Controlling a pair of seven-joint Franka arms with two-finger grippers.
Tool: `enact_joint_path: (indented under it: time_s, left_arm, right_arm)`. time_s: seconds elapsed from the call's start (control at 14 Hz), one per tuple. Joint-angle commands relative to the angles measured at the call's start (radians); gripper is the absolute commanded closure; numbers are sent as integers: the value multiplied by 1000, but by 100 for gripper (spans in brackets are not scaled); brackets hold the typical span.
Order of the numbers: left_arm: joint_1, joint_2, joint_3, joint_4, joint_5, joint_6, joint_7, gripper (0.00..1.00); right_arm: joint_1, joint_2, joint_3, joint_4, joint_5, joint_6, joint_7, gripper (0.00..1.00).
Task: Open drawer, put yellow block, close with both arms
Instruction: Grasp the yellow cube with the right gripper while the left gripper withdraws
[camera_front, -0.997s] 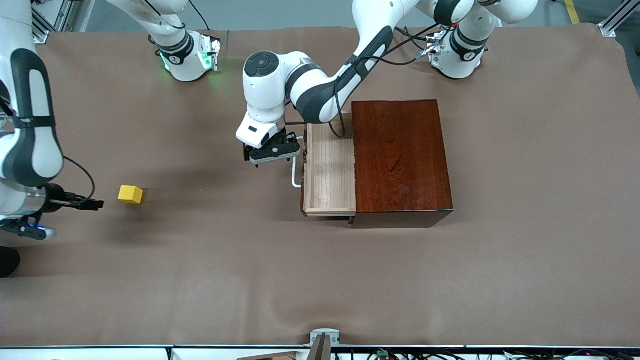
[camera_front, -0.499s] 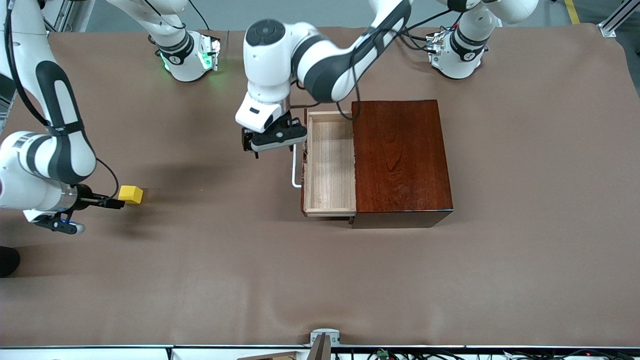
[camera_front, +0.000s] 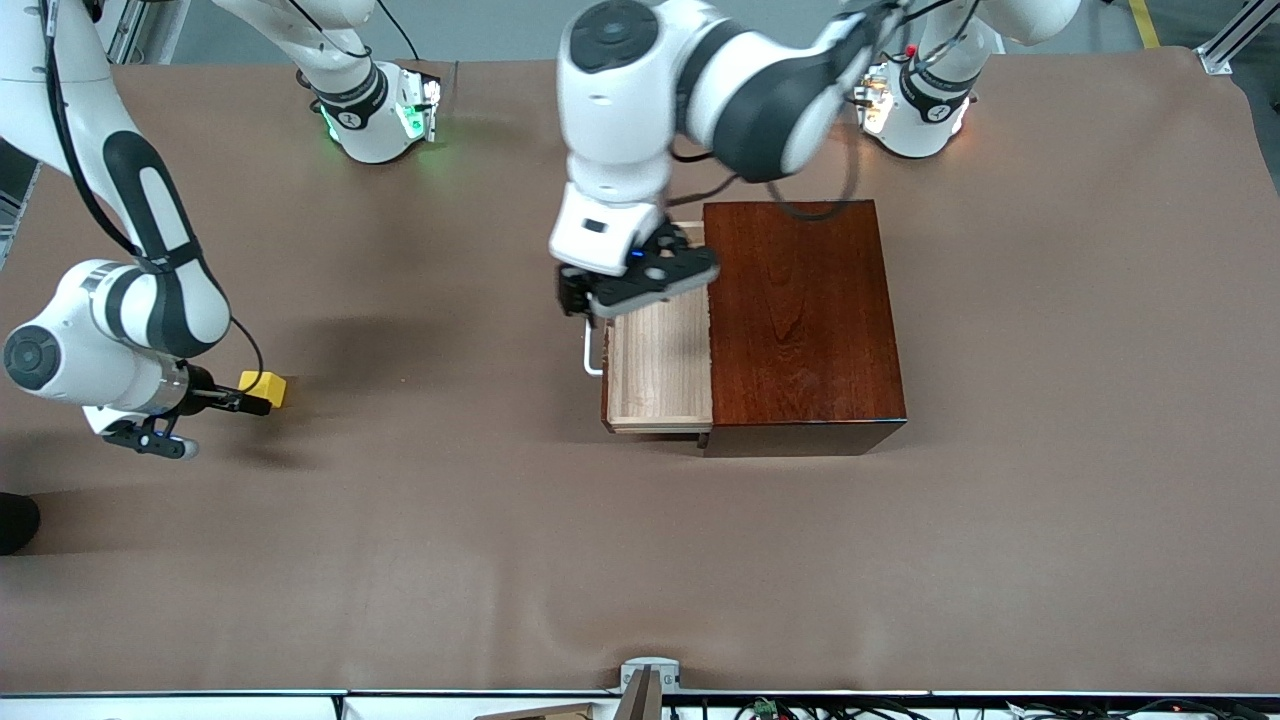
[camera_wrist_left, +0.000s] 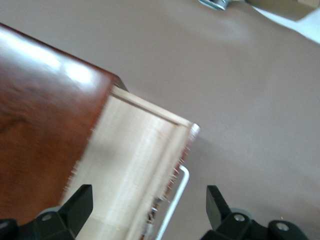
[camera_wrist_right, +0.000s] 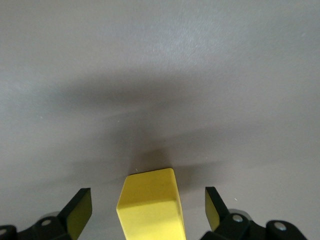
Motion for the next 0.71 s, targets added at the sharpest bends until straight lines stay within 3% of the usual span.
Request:
enact_joint_path:
  time_s: [0.0,0.14,0.36,0.5,0.64]
  left_arm:
    - [86,-89,-8,-30,10,-89,59,0]
    - [157,-124,-8,-30,15,-145,126,0]
    - [282,-174,-9,-30,15,-189,261,0]
    - [364,-195,-9,-30,14,-196,360,0]
    - [433,-207,-12,-29,14,-215,455,0]
  right_arm:
    - [1,-20,2,-36,9,21,-16,10]
    - [1,-20,2,-49,9,21,-16,44]
    - [1,-24,2,-57,9,21,-24,73]
    - [-3,-25,2,-56,9,21,-76,100]
    - [-2,-34,3,-52,10,13,-87,100]
